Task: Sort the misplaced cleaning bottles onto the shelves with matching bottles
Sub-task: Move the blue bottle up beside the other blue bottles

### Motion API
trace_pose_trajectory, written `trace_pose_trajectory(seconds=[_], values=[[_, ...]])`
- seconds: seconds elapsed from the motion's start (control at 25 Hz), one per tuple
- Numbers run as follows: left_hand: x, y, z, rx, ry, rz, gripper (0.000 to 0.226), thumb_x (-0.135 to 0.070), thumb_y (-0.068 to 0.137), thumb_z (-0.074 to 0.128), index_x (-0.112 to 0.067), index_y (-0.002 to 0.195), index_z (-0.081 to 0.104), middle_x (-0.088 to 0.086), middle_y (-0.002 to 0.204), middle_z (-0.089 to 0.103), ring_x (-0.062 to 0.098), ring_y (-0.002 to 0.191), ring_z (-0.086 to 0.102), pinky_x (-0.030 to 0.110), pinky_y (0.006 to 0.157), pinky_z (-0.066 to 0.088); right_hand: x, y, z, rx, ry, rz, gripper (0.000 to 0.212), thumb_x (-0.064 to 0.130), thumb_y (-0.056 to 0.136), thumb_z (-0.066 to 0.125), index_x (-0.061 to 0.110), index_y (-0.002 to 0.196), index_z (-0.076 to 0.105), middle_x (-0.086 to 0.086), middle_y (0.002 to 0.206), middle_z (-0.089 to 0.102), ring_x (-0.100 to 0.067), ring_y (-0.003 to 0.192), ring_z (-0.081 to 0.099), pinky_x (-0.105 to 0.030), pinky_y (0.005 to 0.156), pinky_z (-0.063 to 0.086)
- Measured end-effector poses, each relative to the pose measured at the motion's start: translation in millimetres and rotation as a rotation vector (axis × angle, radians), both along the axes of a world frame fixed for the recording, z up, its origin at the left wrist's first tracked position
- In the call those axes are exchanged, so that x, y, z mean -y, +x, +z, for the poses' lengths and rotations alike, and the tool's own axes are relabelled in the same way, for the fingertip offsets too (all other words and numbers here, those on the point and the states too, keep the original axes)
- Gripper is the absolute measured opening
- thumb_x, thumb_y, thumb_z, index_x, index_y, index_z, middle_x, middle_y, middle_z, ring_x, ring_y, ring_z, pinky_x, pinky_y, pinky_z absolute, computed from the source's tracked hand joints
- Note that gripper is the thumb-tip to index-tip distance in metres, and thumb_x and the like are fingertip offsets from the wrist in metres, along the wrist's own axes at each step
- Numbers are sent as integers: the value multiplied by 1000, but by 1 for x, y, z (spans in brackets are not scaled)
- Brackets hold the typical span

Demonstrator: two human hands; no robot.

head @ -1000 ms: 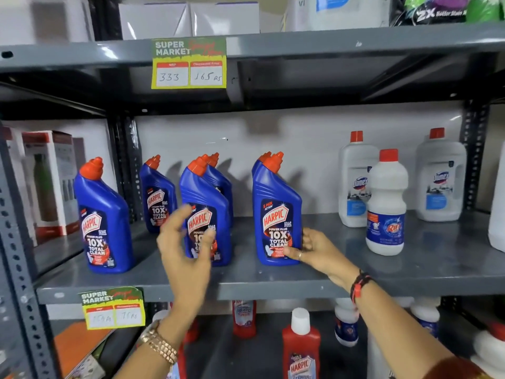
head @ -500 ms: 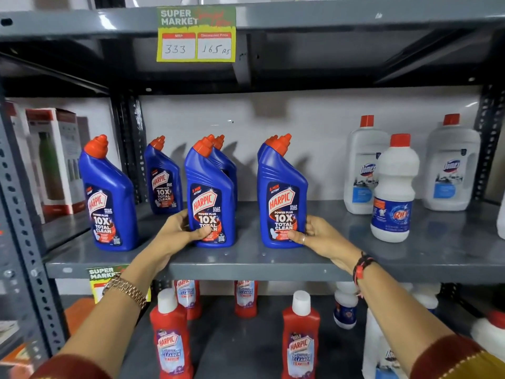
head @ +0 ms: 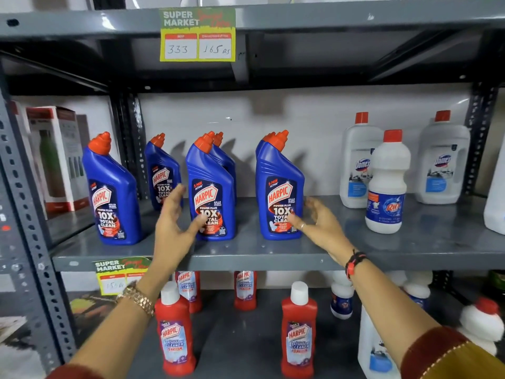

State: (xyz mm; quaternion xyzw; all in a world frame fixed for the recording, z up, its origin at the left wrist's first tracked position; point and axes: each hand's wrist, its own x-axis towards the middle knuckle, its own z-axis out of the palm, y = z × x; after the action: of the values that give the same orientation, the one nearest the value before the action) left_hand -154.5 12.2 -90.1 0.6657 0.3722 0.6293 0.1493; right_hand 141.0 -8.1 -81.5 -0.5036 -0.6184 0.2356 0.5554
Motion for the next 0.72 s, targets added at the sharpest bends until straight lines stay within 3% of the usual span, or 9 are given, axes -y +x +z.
trace_pose_trajectory(seconds=[0.12,0.24,0.36,0.44,0.52,0.6,0.64,0.72], values=[[37,12,-40,-23,381,154,28,-18,90,54,-27,117,53,-14,118,58,11,112,56,24,95,45,33,1,-17,-172,465,-255,32,30,84,65,29,114,55,19,115,60,-6,111,55,-17,92,44],[63,28,-112,-244,351,99,24,-21,90,49,-36,108,56,-25,114,57,6,106,57,23,90,41,66,0,-76,-52,620,-358,15,37,85,60,39,98,54,22,98,59,-7,90,58,-13,80,43],[69,32,-184,-359,113,39,25,-25,90,47,-42,106,52,-32,113,51,-3,108,52,19,92,38,78,0,-152,47,456,-283,12,36,83,61,36,89,51,19,90,55,-11,82,56,-24,74,46],[62,32,-226,-326,-108,-14,28,-23,89,49,-43,108,50,-27,112,54,-4,108,53,18,93,40,75,4,-199,87,266,-281,16,29,80,65,27,91,53,18,91,55,-15,83,55,-35,75,49],[53,36,-263,-252,-327,-111,29,-15,88,54,-37,106,54,-18,109,61,-3,102,58,25,92,47,67,11,-237,126,69,-305,26,15,79,68,20,101,54,5,96,57,-16,87,55,-41,80,51],[41,46,-294,-207,-513,-227,31,-7,86,58,-32,104,57,-15,108,64,-3,99,62,28,90,50,57,13,-261,85,-137,-279,40,4,80,67,15,114,50,-4,107,59,-7,89,56,-28,82,53],[37,55,-307,-197,-592,-287,31,-6,86,59,-29,106,58,-13,110,64,1,101,63,22,89,51,52,13,-271,29,-229,-246,46,2,80,66,11,121,47,-5,113,58,-2,90,57,-15,78,51],[27,77,-318,-184,-706,-382,32,-8,86,60,-18,117,57,-7,118,60,13,112,61,7,86,46,43,13,-280,-46,-340,-184,50,2,83,63,6,128,42,-1,113,59,8,89,58,-4,72,48]])
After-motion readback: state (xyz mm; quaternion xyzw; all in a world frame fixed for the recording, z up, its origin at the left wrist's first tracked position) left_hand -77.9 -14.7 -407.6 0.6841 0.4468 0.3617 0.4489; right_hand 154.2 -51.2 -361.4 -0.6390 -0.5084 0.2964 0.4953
